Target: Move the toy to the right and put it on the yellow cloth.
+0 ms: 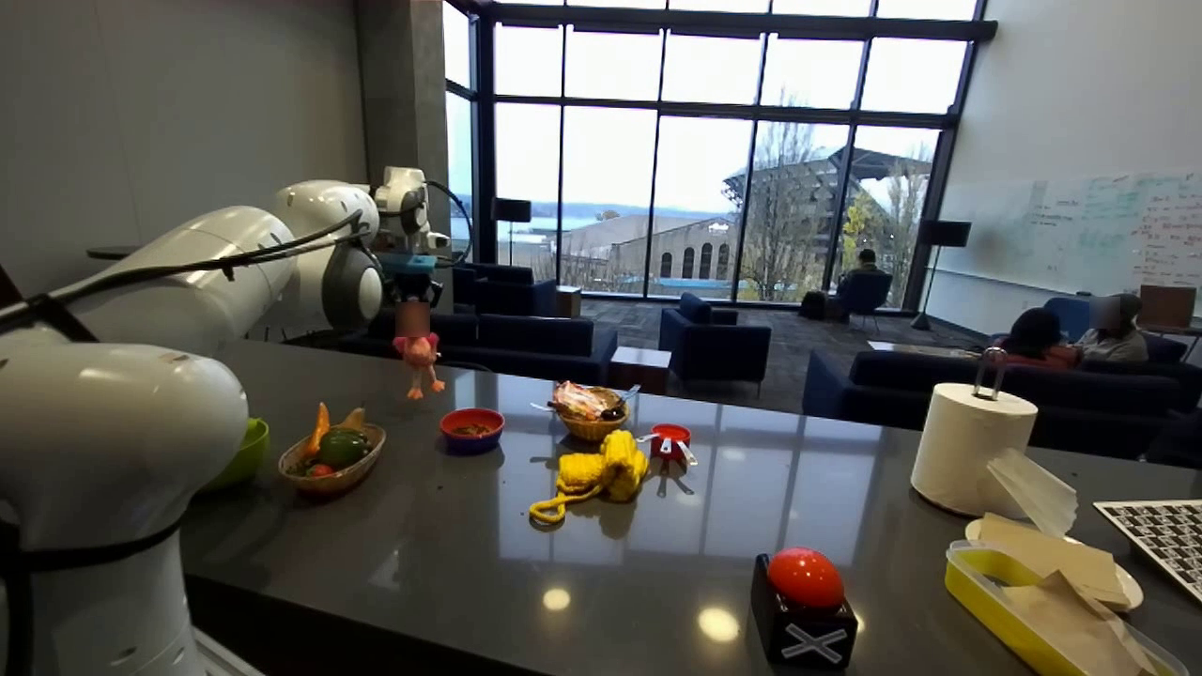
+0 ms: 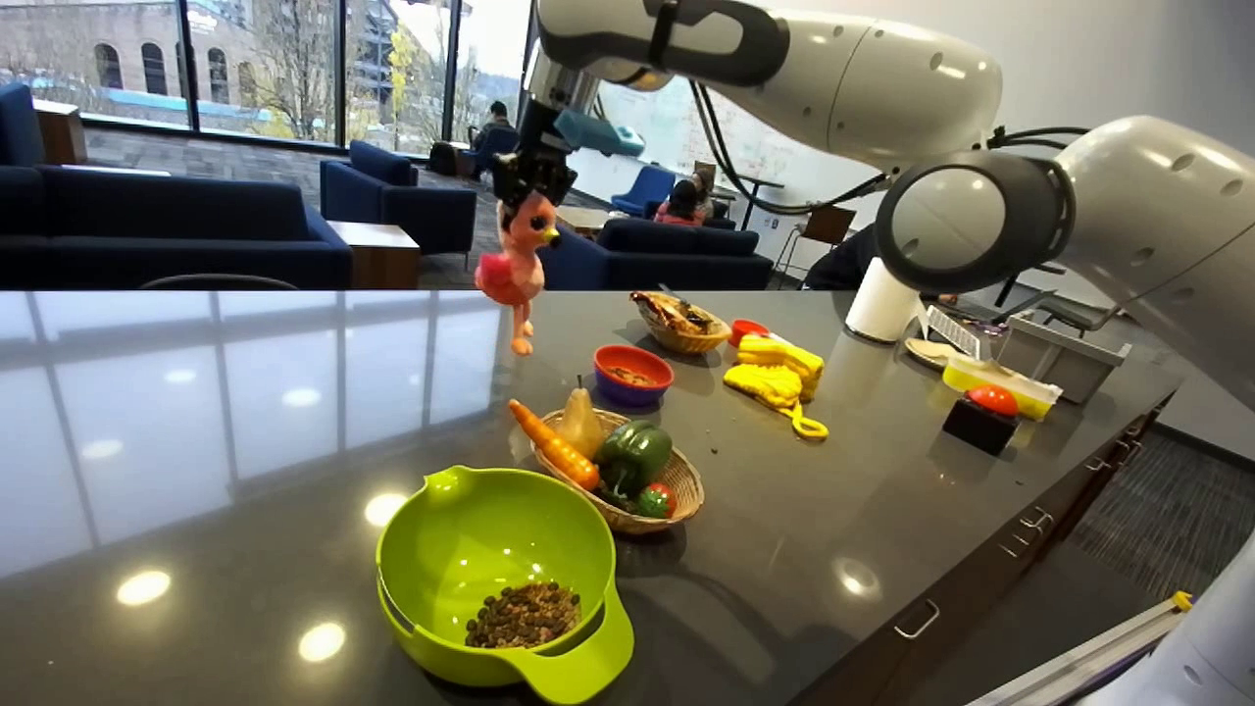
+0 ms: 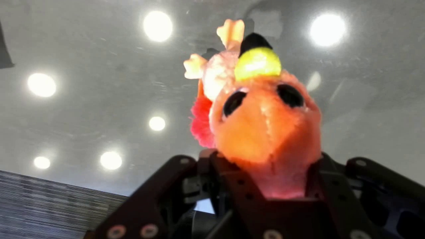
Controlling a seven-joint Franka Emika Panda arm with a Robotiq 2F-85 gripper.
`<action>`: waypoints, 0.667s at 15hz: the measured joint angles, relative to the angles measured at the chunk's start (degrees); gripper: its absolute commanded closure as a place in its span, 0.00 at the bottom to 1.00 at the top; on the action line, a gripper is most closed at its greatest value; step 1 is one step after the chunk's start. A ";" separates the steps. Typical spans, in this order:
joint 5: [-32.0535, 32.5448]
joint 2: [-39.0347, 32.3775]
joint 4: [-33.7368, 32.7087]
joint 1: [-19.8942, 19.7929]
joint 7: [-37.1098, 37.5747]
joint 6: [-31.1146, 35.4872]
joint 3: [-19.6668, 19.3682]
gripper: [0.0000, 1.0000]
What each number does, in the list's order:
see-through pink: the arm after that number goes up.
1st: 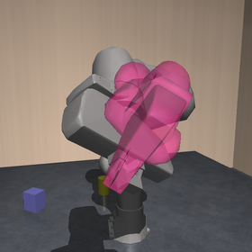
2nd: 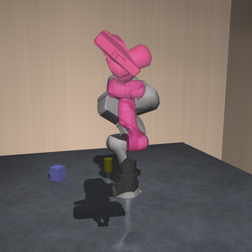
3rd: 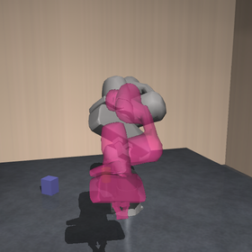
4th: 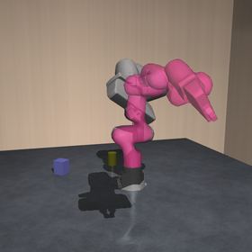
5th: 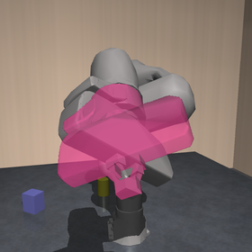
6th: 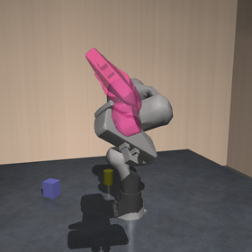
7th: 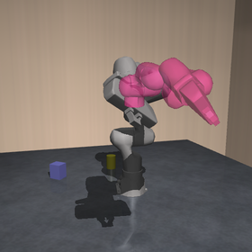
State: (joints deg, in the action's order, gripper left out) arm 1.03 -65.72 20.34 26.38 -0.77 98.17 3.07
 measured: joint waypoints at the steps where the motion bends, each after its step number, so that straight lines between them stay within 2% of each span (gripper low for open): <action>1: 0.01 0.74 0.00 -0.79 0.83 -0.96 -0.33 0.84; 6: 0.01 3.63 0.02 -4.93 4.97 -6.14 -1.21 0.84; 10: 0.01 5.86 0.10 -7.37 7.46 -13.74 -1.38 0.84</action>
State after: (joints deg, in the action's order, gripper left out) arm 1.04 -59.86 20.44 19.01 6.68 84.43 1.69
